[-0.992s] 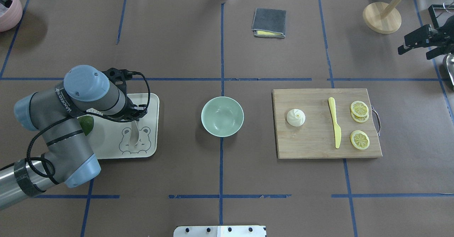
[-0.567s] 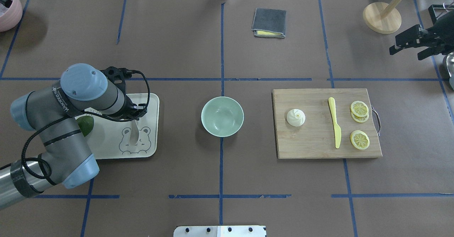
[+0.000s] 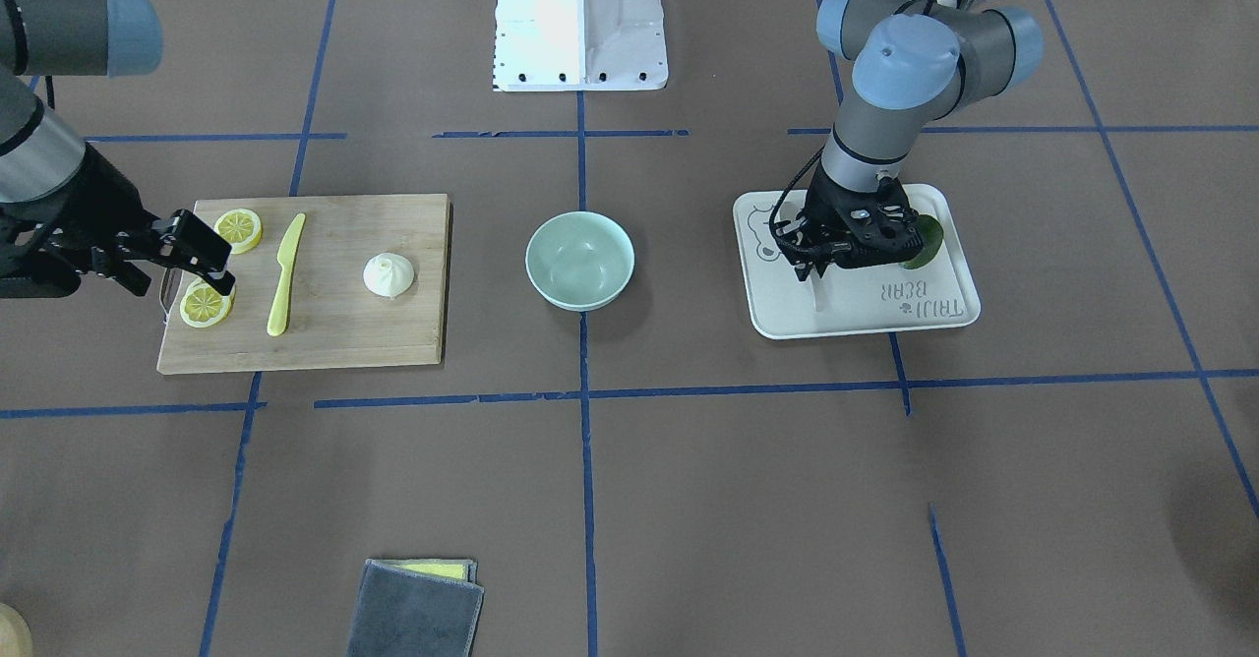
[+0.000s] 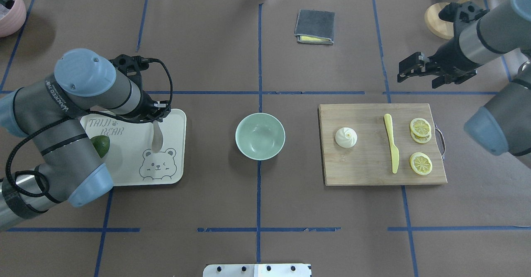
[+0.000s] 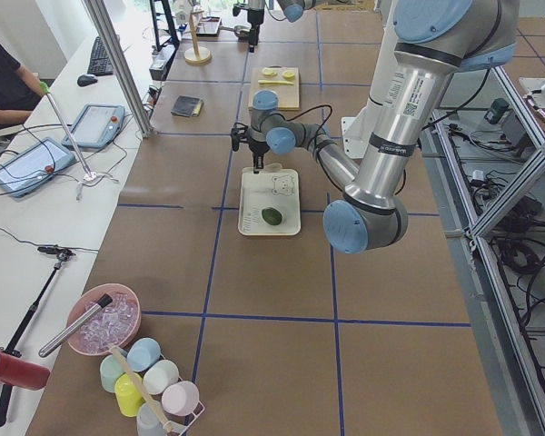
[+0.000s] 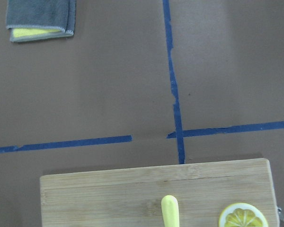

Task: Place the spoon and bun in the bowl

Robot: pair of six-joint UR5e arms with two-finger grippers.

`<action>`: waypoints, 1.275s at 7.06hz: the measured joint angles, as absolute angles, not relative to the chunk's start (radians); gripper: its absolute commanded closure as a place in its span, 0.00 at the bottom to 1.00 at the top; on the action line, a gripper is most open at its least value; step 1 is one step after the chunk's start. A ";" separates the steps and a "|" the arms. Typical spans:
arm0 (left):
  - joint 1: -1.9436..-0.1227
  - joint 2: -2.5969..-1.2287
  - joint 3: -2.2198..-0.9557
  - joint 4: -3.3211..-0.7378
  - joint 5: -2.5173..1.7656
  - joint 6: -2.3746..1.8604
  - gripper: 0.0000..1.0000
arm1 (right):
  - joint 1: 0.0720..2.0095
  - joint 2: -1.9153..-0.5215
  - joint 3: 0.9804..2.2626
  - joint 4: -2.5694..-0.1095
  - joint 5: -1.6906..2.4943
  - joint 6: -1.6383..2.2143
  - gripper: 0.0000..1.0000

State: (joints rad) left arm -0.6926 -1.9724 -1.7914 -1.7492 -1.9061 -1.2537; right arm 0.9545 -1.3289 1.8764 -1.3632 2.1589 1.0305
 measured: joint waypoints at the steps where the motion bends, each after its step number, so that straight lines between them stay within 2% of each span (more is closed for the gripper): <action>1: -0.707 -2.007 -1.789 -1.754 -1.906 -1.298 1.00 | 0.883 -1.324 1.881 -1.330 2.089 1.097 0.00; 4: -0.699 -2.132 -1.776 -1.782 -1.886 -1.553 1.00 | 0.686 -1.311 1.865 -1.308 1.918 1.165 0.00; 7: -0.621 -2.218 -1.725 -1.837 -1.794 -1.729 1.00 | 0.596 -1.296 1.835 -1.313 1.872 1.179 0.01; 8: -0.605 -2.233 -1.706 -1.857 -1.780 -1.758 1.00 | 0.581 -1.285 1.820 -1.316 1.870 1.182 0.07; 9: -0.593 -2.240 -1.683 -1.889 -1.774 -1.781 1.00 | 0.574 -1.271 1.802 -1.319 1.869 1.182 0.22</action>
State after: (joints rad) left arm -0.5935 -2.2403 -1.6832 -1.8887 -1.7737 -1.7808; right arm 0.5741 -1.2709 1.8019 -1.3189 1.8689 1.1823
